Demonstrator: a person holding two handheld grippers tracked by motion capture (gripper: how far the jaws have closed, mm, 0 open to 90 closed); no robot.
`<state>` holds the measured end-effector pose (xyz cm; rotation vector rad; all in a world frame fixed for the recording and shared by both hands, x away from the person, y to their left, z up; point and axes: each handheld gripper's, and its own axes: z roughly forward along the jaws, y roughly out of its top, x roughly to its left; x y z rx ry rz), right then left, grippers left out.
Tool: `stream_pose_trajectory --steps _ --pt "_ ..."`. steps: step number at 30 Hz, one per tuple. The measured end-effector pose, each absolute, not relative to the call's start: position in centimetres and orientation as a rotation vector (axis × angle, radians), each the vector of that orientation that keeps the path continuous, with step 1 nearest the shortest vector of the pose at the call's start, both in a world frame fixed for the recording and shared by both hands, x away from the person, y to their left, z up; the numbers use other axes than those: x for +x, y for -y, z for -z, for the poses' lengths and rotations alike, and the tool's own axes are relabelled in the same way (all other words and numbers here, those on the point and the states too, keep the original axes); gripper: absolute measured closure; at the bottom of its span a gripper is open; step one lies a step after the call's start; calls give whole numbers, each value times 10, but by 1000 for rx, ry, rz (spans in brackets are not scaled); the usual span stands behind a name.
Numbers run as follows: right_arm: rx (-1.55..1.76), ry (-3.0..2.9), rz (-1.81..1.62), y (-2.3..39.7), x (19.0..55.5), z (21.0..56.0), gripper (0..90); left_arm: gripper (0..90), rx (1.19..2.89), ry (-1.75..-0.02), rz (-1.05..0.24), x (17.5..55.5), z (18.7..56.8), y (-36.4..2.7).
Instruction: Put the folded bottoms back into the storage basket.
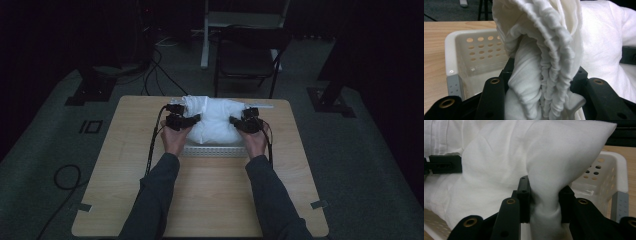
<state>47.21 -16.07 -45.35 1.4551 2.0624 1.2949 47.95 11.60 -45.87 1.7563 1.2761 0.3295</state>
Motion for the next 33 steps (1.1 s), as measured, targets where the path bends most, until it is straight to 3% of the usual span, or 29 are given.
stream_pose_trajectory --steps 33 --pt "1524 -2142 -1163 152 478 481 706 537 1910 -1374 -415 483 475 -100"
